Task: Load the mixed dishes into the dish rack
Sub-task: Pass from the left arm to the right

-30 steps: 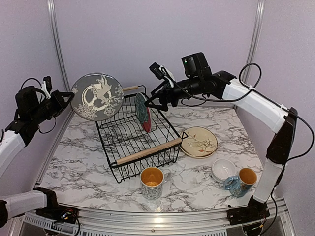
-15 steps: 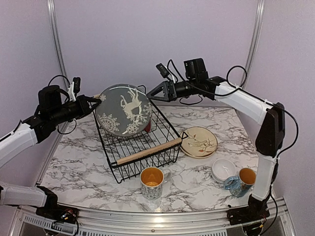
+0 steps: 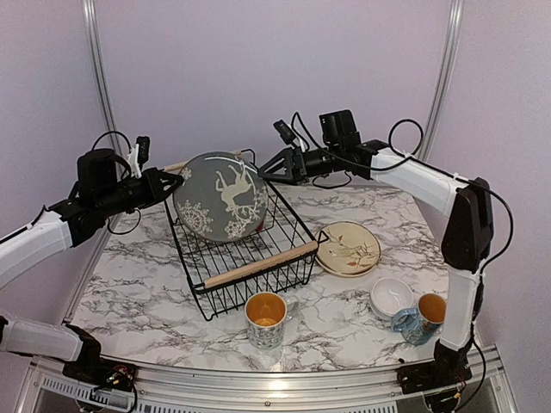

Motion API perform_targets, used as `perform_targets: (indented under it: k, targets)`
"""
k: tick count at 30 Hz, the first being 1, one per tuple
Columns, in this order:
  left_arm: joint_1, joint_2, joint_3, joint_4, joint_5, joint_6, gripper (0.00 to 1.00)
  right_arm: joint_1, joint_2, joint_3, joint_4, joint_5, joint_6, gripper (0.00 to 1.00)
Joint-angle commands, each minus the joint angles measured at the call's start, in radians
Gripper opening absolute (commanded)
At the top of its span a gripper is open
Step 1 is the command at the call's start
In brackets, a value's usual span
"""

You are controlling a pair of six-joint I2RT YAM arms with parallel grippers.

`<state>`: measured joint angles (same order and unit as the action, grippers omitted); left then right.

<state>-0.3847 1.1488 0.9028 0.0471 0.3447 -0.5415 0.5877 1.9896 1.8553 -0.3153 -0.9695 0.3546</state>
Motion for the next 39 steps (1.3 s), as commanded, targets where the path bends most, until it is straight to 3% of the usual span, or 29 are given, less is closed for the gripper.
perform_targets:
  k: [1, 7, 13, 17, 25, 34, 39]
  targets:
    - [-0.025, -0.012, 0.074, 0.146, 0.036, -0.017, 0.0, 0.004, 0.011, 0.146, -0.146, 0.111, -0.158, 0.68]
    - [-0.024, -0.02, 0.067, 0.131, 0.037, -0.011, 0.0, -0.035, -0.013, 0.174, -0.191, 0.233, -0.223, 0.69]
    - [-0.028, -0.023, 0.045, 0.174, 0.041, -0.024, 0.0, -0.017, -0.004, 0.114, -0.196, 0.134, -0.219, 0.7]
    - [-0.029, -0.017, 0.042, 0.185, 0.043, -0.026, 0.0, 0.033, -0.009, 0.125, -0.259, 0.146, -0.31, 0.71]
    - [-0.03, -0.021, 0.031, 0.214, 0.038, -0.03, 0.0, 0.066, 0.013, 0.127, -0.255, 0.114, -0.274, 0.69]
    - [-0.031, -0.025, 0.004, 0.223, 0.033, -0.013, 0.0, 0.069, 0.032, 0.119, -0.202, 0.035, -0.206, 0.47]
    - [-0.033, -0.017, -0.01, 0.224, 0.032, -0.001, 0.0, 0.069, 0.041, 0.119, -0.187, 0.033, -0.183, 0.26]
